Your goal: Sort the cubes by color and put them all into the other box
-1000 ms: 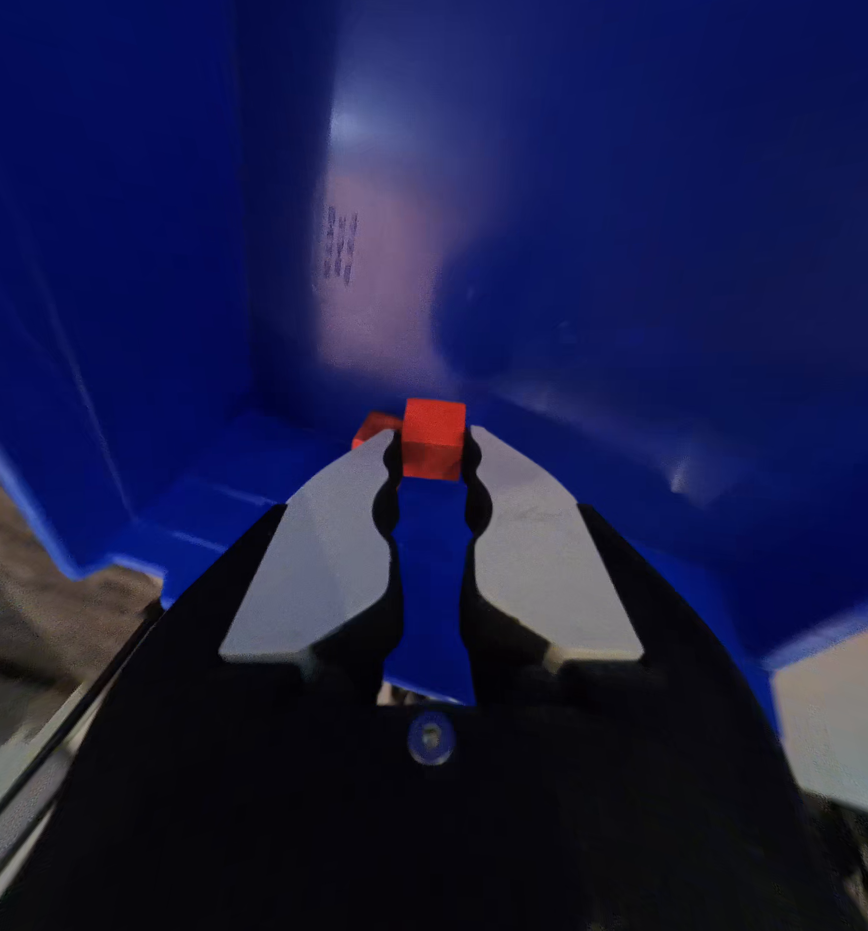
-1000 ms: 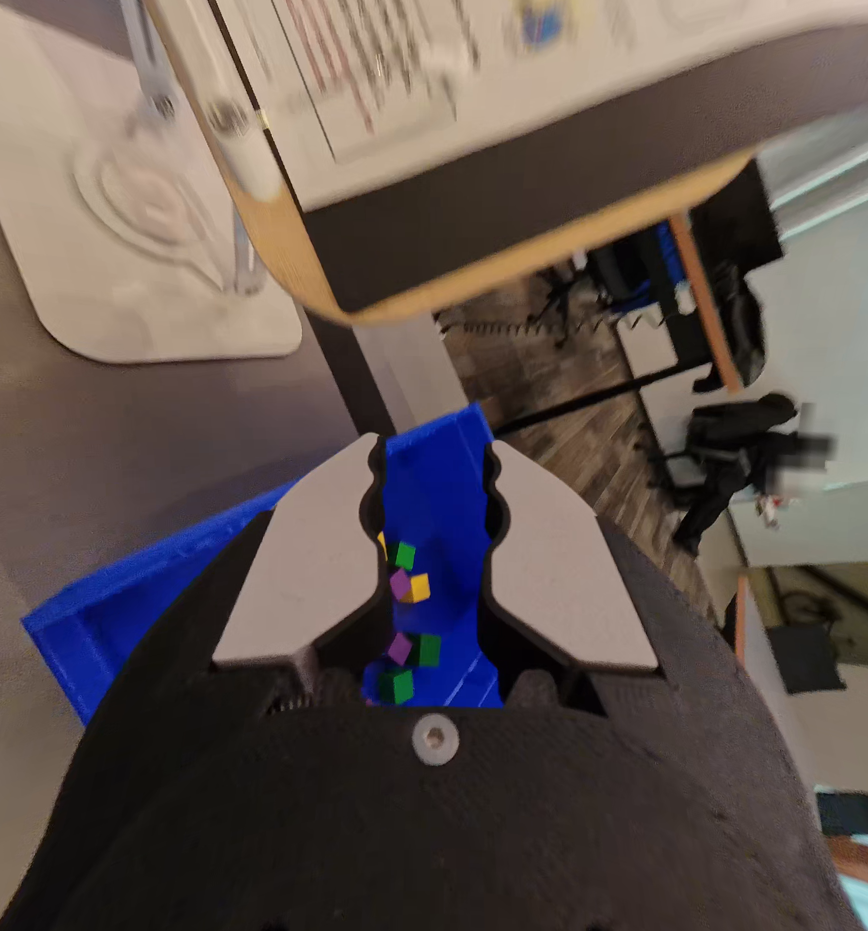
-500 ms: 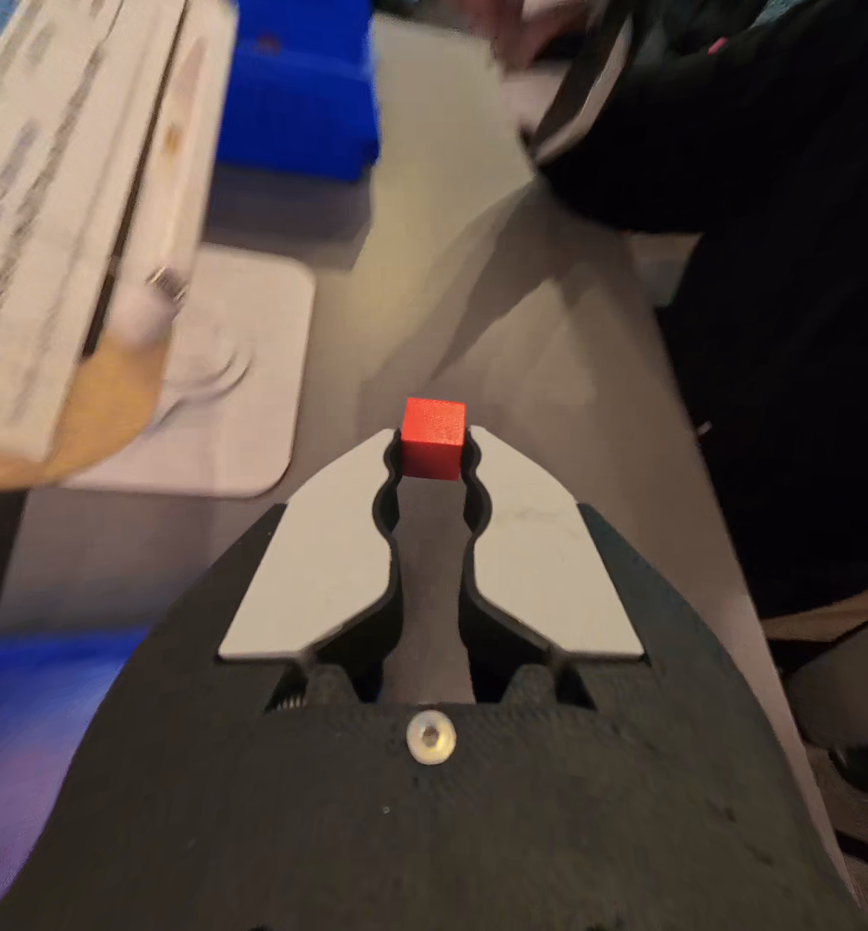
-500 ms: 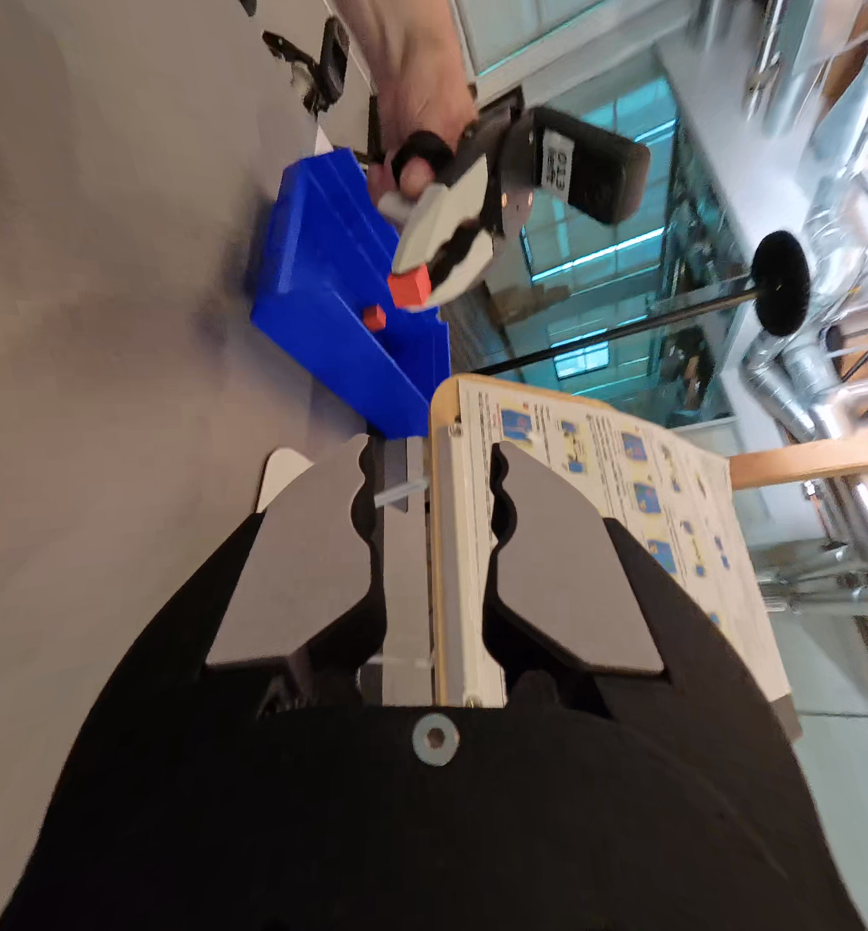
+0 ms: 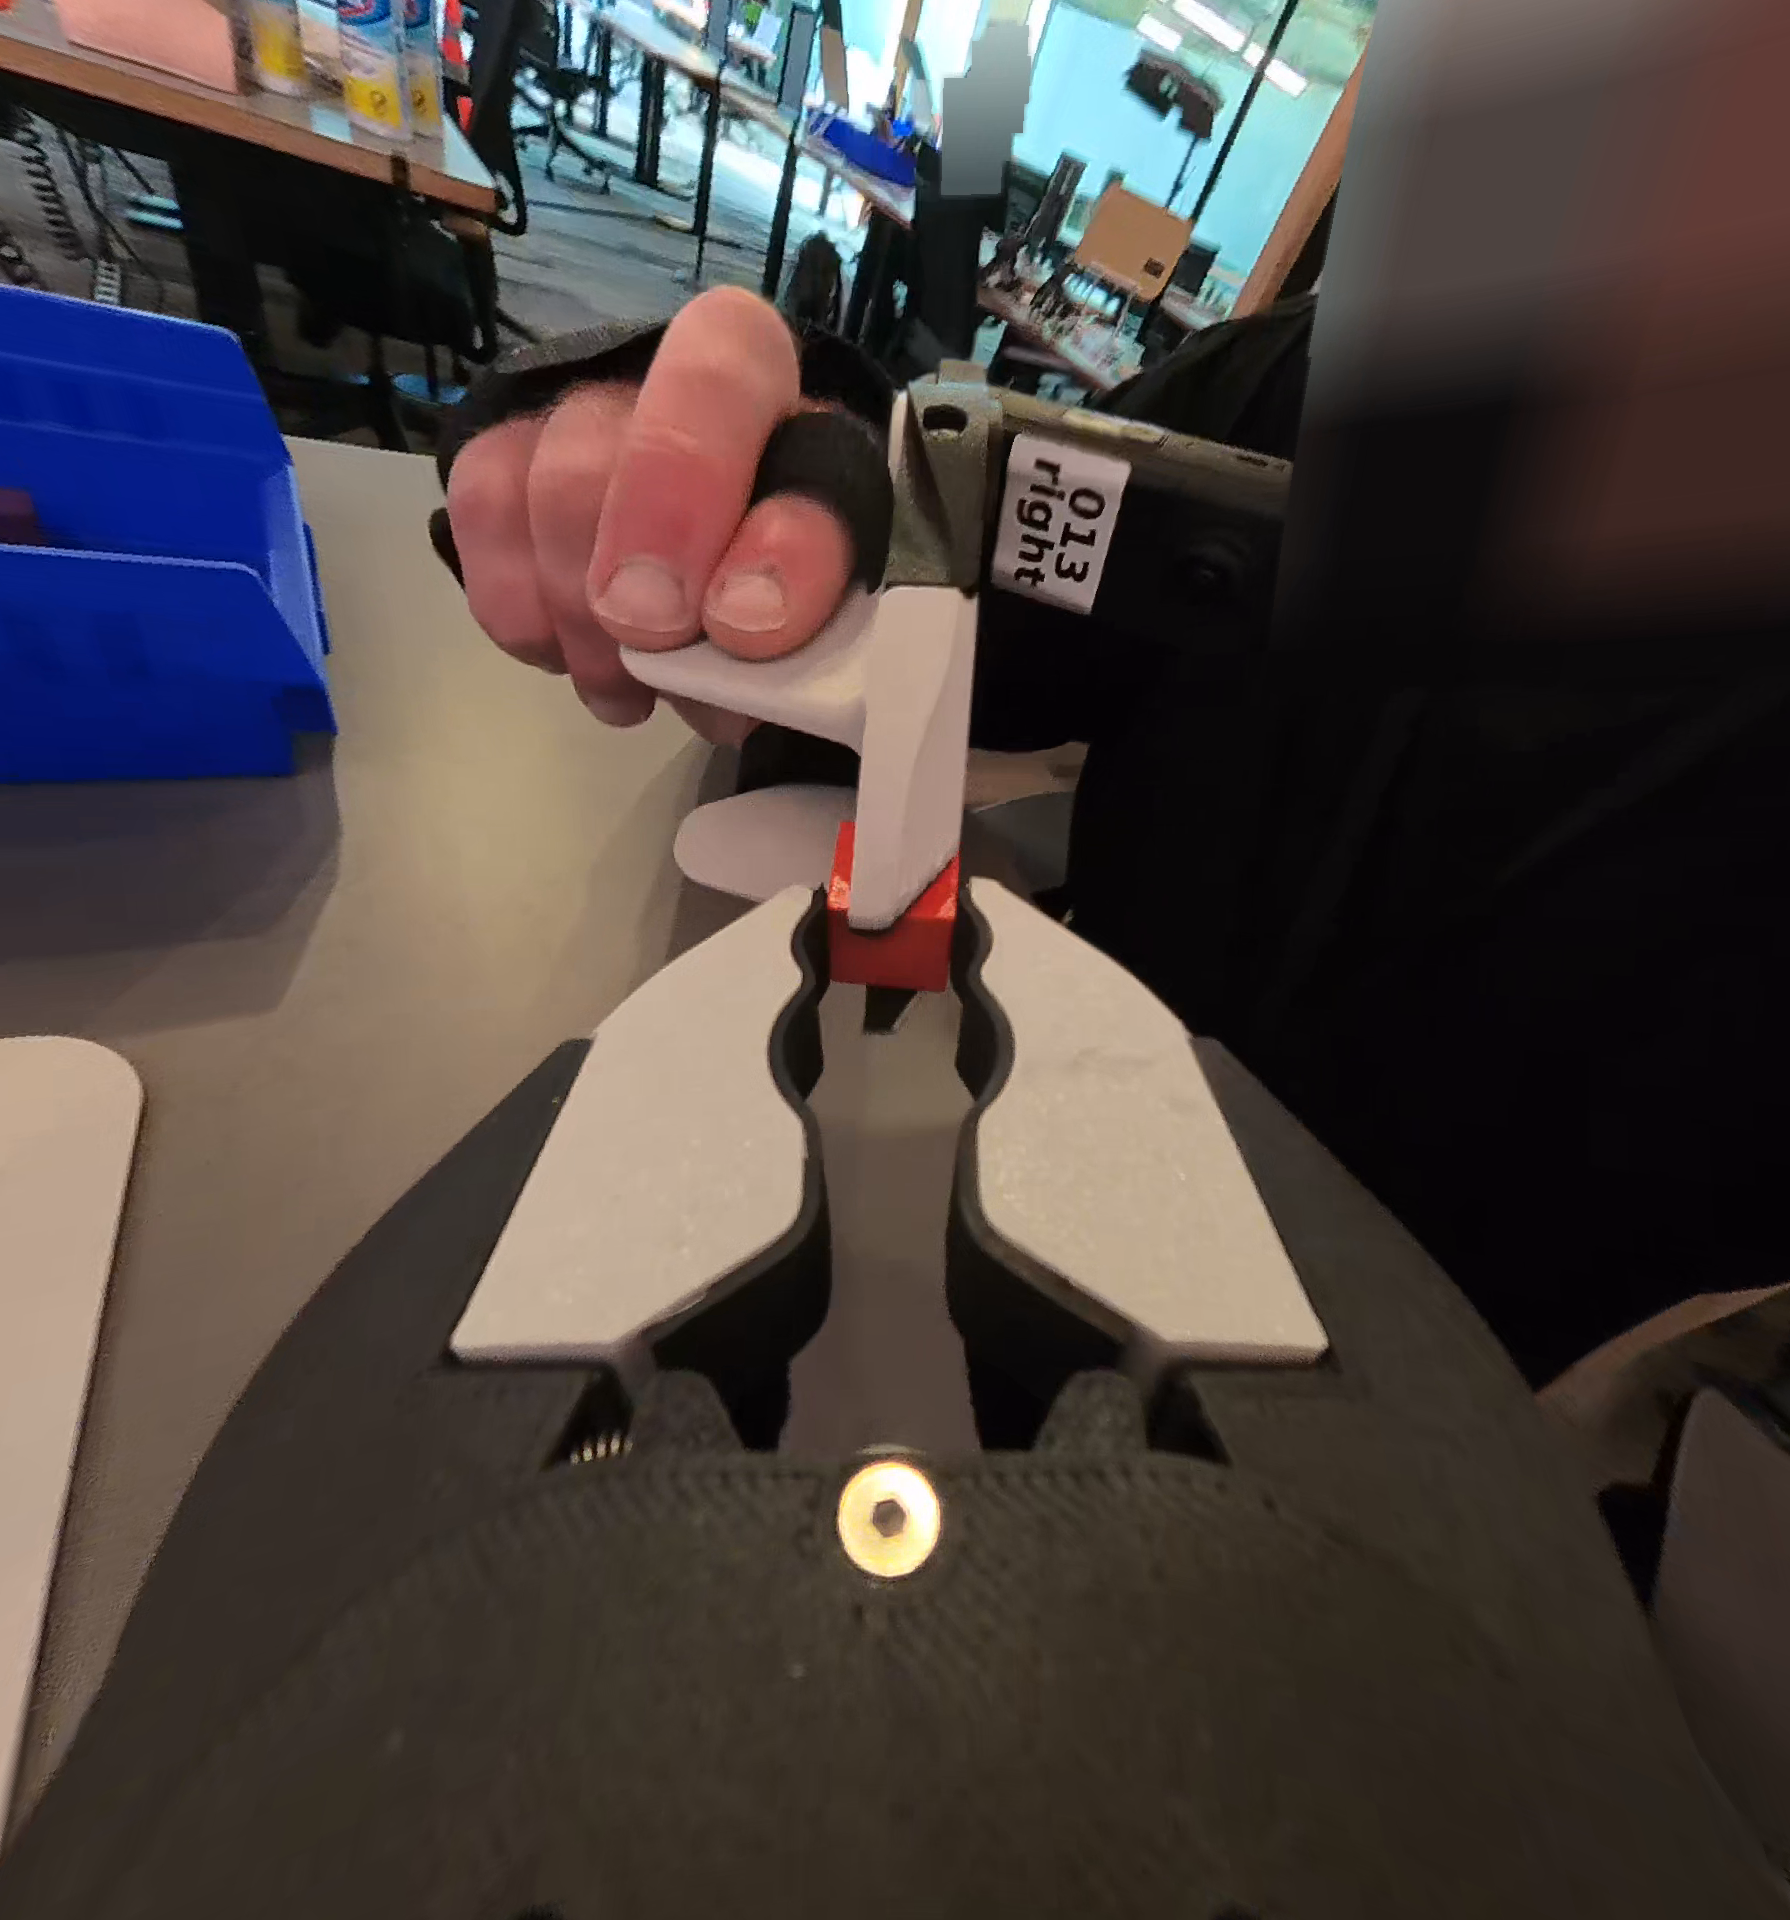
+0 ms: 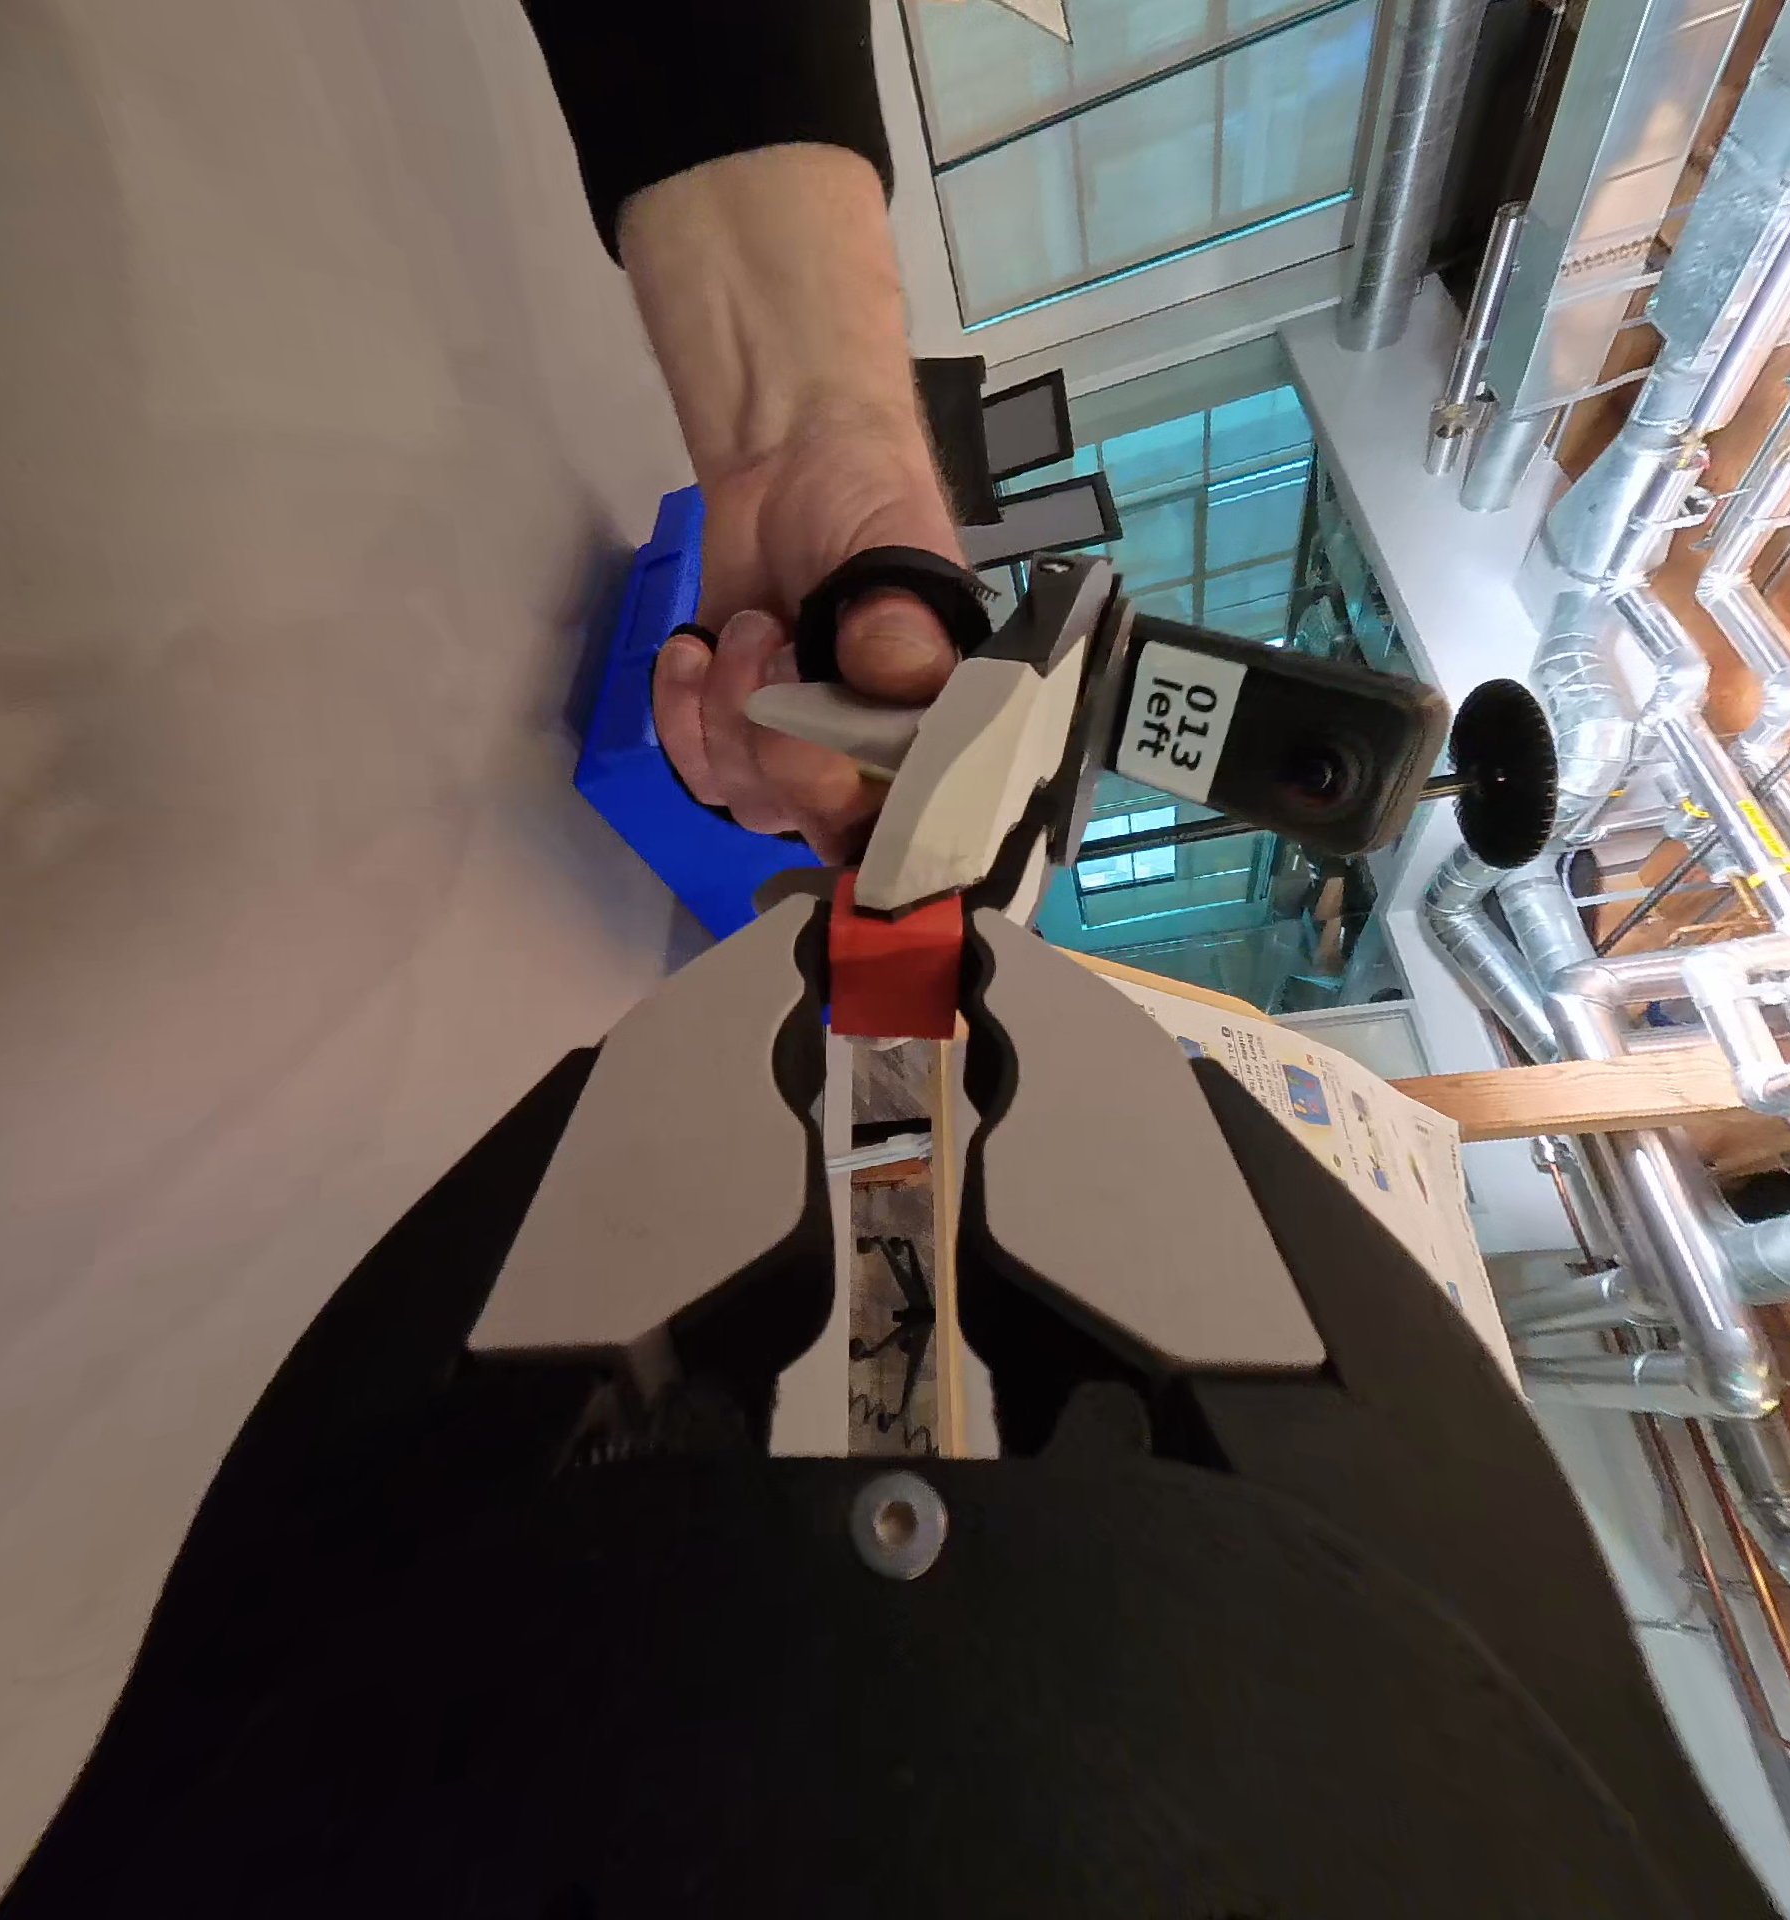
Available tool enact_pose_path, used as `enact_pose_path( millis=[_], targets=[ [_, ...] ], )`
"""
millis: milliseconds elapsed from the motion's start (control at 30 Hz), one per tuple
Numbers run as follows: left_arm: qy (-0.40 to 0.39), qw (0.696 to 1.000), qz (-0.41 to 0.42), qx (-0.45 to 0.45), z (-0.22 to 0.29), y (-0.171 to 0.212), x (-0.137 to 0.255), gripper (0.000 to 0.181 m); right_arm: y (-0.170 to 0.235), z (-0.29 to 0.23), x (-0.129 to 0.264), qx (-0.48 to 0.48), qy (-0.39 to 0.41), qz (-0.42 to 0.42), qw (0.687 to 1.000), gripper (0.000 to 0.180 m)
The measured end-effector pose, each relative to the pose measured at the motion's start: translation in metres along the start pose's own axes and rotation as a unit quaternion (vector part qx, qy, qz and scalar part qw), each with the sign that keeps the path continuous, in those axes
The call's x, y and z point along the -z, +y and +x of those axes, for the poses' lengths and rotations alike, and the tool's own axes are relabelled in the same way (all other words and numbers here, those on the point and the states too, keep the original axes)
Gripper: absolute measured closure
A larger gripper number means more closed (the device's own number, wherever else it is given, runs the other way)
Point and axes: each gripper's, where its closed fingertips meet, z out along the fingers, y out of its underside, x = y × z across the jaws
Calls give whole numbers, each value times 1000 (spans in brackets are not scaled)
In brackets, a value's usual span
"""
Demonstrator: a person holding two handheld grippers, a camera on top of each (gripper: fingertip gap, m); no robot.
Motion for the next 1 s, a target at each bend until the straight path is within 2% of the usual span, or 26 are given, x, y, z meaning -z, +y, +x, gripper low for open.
enact_pose_path(
  millis=[100,267,367,467,600,700,800,867,900,933,1000],
  targets=[
    [23,999,24,20,2,-4,-3,159,-1,2,5,-10,-11,-3,1000,157],
    [-29,999,14,3,-5,-5,17,152,20,36,28,-27,22,-32,999,157],
    [-89,996,-8,-15,-9,0,45,159,74,68,57,-56,50,-99,992,157],
    [-156,987,-30,-32,-15,8,78,179,147,94,94,-101,87,-181,974,157],
    [-251,966,-51,-42,-27,21,127,181,243,102,144,-186,112,-279,935,157],
    [-314,946,-67,-38,-37,31,162,181,297,85,172,-242,92,-337,905,156],
    [-382,915,-125,-31,-52,47,199,181,333,57,187,-298,56,-368,879,157],
    [-426,888,-170,-20,-65,59,227,172,355,44,198,-343,46,-411,844,123],
    [-453,873,-183,-11,-72,63,244,171,362,38,201,-366,38,-423,828,114],
    [-476,857,-199,-1,-79,69,260,167,365,35,203,-385,34,-429,817,111],
    [-503,833,-231,13,-93,80,287,157,366,37,206,-389,40,-429,815,113]
  ],
)
